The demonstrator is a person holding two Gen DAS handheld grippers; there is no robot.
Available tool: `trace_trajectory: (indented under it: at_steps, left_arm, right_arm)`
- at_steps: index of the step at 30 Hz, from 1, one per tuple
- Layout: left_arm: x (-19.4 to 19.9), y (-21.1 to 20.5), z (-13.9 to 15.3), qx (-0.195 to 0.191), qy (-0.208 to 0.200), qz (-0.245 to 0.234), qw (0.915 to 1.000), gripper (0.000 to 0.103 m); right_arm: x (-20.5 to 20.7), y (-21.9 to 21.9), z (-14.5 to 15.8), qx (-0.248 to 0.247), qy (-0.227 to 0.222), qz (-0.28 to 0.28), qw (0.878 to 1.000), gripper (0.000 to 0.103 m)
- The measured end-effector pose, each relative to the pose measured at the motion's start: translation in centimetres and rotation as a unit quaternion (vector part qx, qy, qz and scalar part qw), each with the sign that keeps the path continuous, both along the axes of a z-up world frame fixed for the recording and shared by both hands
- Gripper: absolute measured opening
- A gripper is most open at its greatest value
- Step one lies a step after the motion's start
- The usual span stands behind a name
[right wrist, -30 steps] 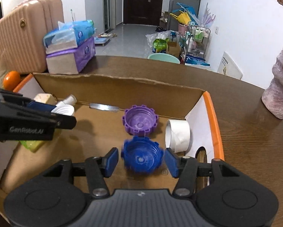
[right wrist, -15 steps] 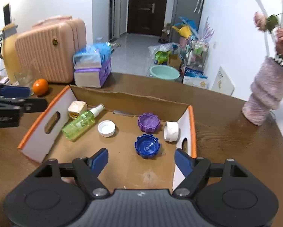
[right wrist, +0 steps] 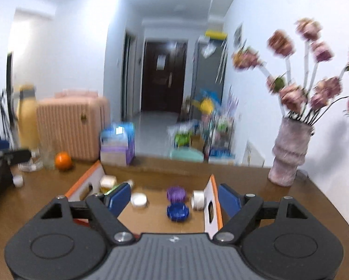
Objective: Organize rigid objects
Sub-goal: 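Withdraw both grippers from the box back toward the table items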
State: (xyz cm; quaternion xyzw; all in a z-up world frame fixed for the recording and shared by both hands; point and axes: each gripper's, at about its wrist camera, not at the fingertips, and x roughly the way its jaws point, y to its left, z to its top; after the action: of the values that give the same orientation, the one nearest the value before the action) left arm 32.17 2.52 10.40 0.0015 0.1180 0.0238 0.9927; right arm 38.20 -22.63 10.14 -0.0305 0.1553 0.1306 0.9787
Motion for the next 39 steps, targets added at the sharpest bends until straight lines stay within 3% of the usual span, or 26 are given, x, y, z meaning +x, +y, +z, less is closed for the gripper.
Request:
trace_trajectory:
  at_steps: [1,4,13,21,32,35,39]
  left_arm:
    - [-0.7,0.1,-0.3,-0.001,-0.008,0.000,1.0000,0.085]
    - [-2.4,0.1,-1.4,0.006,-0.027,0.002,0.9996,0.086]
    - [-8.2,0.3,-4.0,0.019,-0.072,0.023,0.9970,0.097]
    - [-13.8,0.3,-4.7,0.003,-0.071,0.002,0.9975,0.100]
    - [-22.6,1.2,-7.4,-0.005,-0.068,-0.022,0.9974,0.103]
    - [-23.7,1.0,-8.0,-0.002,-0.061,-0.022,0.9979,0.103]
    - [-23.5,0.0,-8.5,0.017,-0.057,-0.032,0.9977,0.103]
  right_arm:
    - [-1.0,-0.3,-0.1,0.010,-0.017,-0.001,1.000,0.085]
    - [-3.5,-0.6,-0.8,0.027,-0.054,0.003,0.998,0.088]
    - [-8.8,0.3,-3.8,0.017,-0.098,0.005,0.995,0.093]
    - [-13.4,0.0,-6.2,0.041,-0.083,0.009,0.996,0.095]
    - [-22.4,-1.8,-9.6,0.066,-0.067,-0.027,0.995,0.103]
    - [-23.9,-2.9,-10.6,0.091,-0.063,-0.046,0.993,0.103]
    - [-24.9,-4.0,-11.3,0.086,-0.057,-0.056,0.993,0.103]
